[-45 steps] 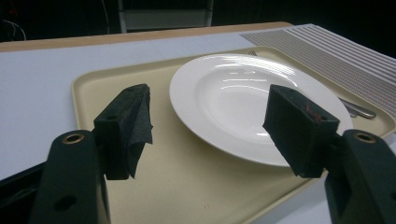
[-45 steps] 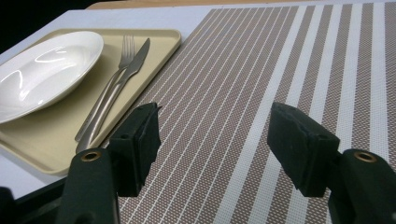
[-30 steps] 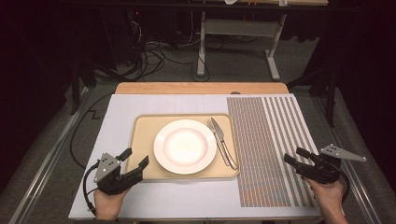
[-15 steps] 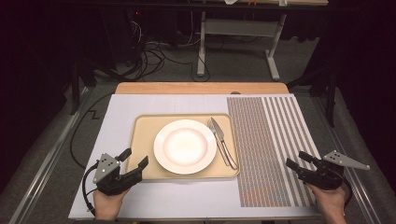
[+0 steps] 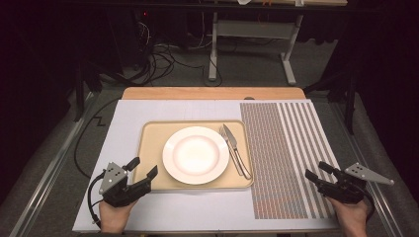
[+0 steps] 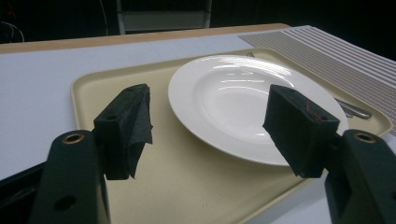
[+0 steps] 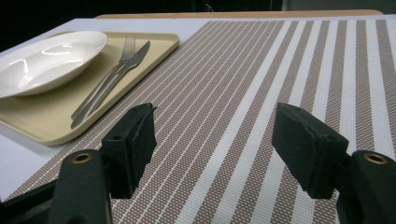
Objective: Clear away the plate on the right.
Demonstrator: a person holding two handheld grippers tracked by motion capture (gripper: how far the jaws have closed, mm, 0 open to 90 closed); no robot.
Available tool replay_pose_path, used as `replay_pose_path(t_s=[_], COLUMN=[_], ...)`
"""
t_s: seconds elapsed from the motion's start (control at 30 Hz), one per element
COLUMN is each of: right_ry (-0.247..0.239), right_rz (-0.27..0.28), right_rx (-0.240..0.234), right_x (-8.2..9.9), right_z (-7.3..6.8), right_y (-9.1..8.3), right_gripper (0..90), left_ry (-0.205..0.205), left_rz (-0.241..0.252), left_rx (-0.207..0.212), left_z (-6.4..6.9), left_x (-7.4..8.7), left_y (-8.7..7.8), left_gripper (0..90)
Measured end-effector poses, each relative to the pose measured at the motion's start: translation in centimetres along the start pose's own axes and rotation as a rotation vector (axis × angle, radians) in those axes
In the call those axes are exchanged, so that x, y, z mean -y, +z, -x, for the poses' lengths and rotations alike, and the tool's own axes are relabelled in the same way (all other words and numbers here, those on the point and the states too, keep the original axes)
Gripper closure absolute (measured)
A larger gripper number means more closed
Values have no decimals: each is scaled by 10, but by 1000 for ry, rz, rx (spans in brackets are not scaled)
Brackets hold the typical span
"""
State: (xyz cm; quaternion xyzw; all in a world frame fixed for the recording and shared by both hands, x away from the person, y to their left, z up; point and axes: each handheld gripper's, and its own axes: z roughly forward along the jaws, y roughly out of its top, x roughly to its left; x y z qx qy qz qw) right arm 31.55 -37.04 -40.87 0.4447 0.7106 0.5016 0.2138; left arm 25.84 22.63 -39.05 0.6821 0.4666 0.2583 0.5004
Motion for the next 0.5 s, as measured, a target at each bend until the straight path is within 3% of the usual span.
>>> replay_pose_path(t_s=[0.5], right_ry=[20], right_rz=[-7], right_rx=[1], right_x=[3], right_z=[3], right_y=[3], right_gripper=[308], left_ry=[-5], left_rz=[-5], left_rx=[3], left_z=[0], left_x=[0], left_y=[2], left_gripper=[325])
